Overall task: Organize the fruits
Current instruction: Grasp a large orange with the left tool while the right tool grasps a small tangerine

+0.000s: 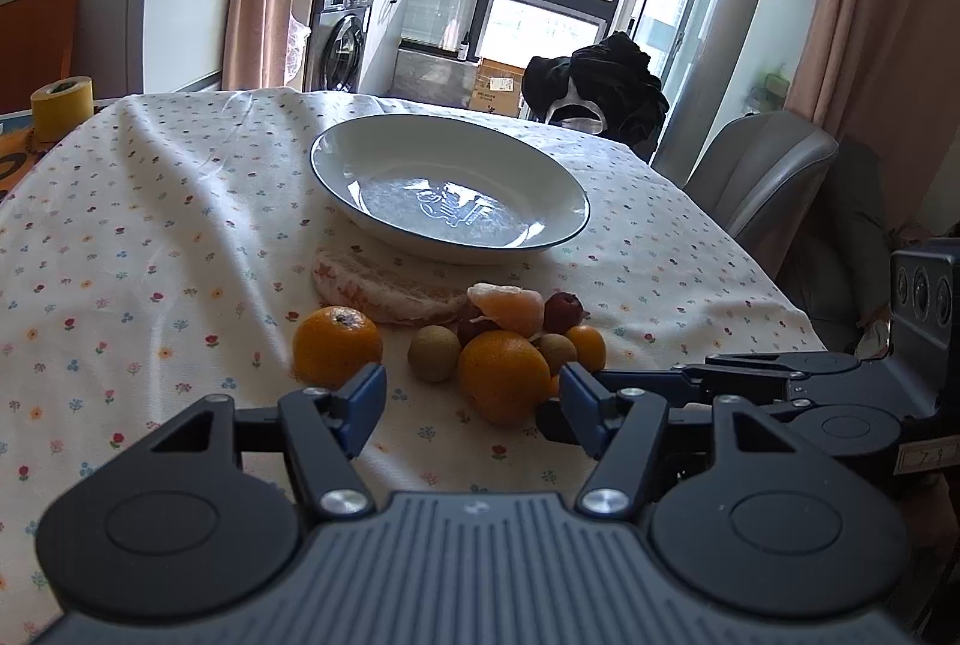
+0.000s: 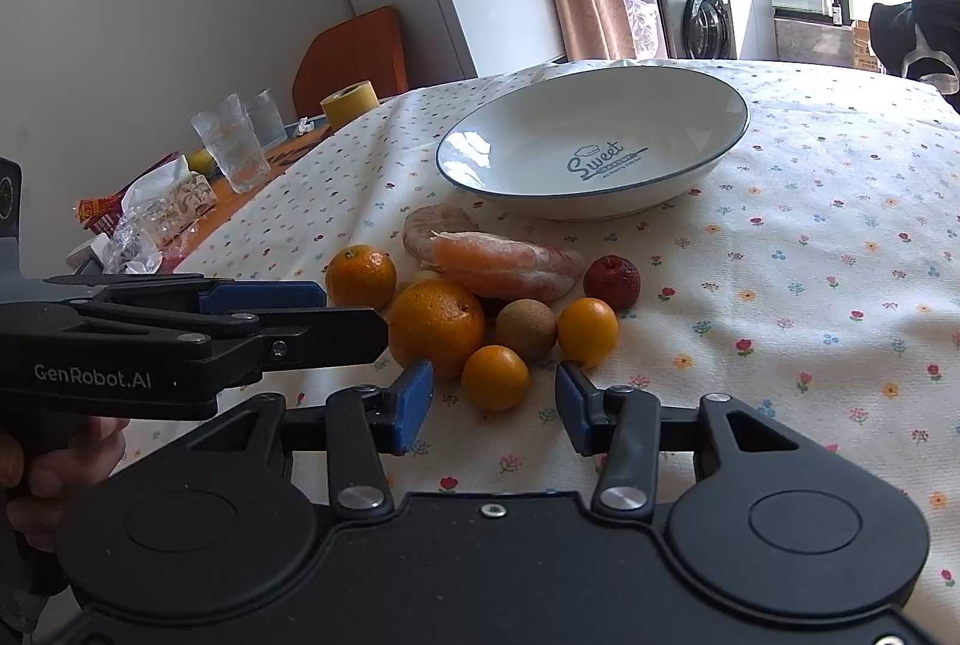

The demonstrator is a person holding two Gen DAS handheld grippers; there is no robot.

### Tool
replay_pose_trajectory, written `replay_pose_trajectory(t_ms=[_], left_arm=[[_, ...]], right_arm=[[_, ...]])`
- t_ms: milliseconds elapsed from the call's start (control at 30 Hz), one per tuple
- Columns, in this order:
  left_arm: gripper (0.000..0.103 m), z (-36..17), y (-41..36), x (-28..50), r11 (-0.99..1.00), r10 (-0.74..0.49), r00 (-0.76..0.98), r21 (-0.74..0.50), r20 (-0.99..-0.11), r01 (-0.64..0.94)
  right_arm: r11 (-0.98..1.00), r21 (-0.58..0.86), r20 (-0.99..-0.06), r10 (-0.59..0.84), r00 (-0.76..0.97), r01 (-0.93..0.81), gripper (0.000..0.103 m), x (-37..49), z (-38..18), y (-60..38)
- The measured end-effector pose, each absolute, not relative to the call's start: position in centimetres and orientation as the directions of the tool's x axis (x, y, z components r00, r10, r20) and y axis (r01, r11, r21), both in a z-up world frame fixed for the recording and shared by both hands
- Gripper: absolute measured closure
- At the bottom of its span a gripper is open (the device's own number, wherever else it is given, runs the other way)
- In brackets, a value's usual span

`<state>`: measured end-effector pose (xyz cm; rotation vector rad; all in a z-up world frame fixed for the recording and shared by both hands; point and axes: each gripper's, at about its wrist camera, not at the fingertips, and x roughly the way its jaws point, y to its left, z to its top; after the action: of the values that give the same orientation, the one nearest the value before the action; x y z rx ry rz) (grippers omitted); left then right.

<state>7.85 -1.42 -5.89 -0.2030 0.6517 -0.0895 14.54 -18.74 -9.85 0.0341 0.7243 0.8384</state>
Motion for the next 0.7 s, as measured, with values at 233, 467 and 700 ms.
replay_pose_trajectory(t_ms=[233,467,700], left_arm=[[0.049,-6.2,-2.3,9.3,0.968,-0.188,0.771,-0.249,-0.608,0.040],[0.053,-7.1,-3.2,10.4,0.970,-0.166,0.749,-0.243,-0.641,0.008],[0.065,-7.6,-3.1,10.8,0.970,-0.131,0.746,-0.241,-0.653,-0.040]], right_arm=[[0.667,0.311,-0.565,0.703,0.433,-0.677,0.080,14.5,-10.1,-19.0],[0.664,0.318,-0.558,0.708,0.433,-0.677,0.080,14.3,-10.2,-19.9],[0.668,0.328,-0.552,0.710,0.437,-0.668,0.080,14.4,-10.2,-20.7]])
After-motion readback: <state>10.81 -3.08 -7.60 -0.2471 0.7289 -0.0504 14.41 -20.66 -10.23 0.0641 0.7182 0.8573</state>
